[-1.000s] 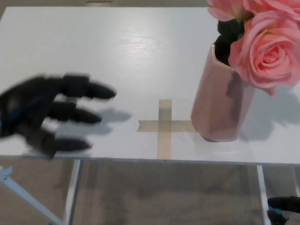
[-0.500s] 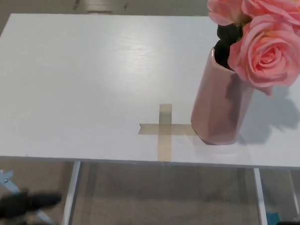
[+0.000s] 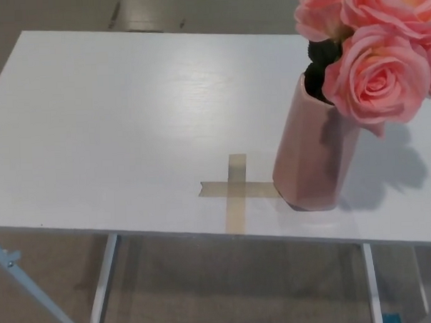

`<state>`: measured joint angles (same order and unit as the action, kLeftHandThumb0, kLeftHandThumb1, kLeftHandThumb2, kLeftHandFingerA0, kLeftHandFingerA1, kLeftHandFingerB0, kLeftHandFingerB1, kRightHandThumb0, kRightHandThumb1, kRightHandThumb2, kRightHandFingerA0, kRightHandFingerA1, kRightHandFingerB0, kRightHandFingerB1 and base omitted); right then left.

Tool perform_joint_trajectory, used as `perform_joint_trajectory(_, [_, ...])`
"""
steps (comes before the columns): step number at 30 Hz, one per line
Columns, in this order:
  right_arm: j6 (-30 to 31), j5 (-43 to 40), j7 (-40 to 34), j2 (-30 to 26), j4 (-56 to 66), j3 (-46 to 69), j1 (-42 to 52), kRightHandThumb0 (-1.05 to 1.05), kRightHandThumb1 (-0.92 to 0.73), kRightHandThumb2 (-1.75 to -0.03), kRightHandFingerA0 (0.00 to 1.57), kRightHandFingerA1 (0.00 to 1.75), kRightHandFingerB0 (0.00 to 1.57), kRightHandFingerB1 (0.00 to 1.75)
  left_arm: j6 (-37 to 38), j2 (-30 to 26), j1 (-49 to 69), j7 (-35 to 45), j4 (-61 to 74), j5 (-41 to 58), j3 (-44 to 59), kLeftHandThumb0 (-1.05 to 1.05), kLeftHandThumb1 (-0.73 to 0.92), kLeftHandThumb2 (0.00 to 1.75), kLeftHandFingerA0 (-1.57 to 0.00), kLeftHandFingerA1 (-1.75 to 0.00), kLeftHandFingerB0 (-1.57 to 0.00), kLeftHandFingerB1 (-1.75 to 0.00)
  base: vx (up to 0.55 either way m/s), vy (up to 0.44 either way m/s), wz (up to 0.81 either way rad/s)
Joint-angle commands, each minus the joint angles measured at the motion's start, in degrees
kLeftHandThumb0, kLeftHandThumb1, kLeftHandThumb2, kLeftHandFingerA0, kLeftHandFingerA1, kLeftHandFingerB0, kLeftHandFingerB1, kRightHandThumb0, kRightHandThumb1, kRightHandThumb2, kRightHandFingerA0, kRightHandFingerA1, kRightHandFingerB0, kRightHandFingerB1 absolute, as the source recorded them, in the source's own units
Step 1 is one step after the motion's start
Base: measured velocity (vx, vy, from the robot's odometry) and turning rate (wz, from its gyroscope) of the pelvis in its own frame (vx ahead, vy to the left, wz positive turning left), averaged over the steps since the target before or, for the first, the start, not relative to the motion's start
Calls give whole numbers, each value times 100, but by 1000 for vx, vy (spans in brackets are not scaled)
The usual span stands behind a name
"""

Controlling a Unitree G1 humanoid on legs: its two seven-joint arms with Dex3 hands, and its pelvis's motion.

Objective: Use the left hand to pick up the rose and then lift and insert it into the pink vase.

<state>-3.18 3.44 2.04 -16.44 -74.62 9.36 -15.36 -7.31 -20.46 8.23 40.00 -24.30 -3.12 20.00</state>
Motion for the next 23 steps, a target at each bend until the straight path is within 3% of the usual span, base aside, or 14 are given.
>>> perform_joint_trajectory(1, [-122, -167, -110, 138, -70, 153, 30, -32, -67, -60, 63, 49, 54, 44, 766, 21, -1504, -3031, -2669, -938, -463, -46, 56, 57, -28, -33, -31, -32, 0, 0, 0])
perform_joint_trajectory(4, [-182, -230, -39, 60, -36, 229, 117, -32, -67, -59, 64, 49, 54, 43, 1353, 163, -1319, -3277, -3056, -908, -545, -47, 56, 57, -30, -34, -33, -33, 0, 0, 0])
perform_joint_trajectory(13, [-109, -227, -27, 77, -41, 297, -30, -32, -67, -59, 62, 48, 52, 43, 1458, -384, -1646, -3280, -3784, -770, -683, -51, 57, 58, -35, -34, -35, -33, 0, 0, 0])
perform_joint_trajectory(23, [-74, -222, -1, 23, -52, 395, -139, -31, -67, -60, 61, 48, 53, 43, 1739, -399, -1977, -3574, -4263, -588, -812, -47, 57, 58, -38, -35, -36, -33, 0, 0, 0])
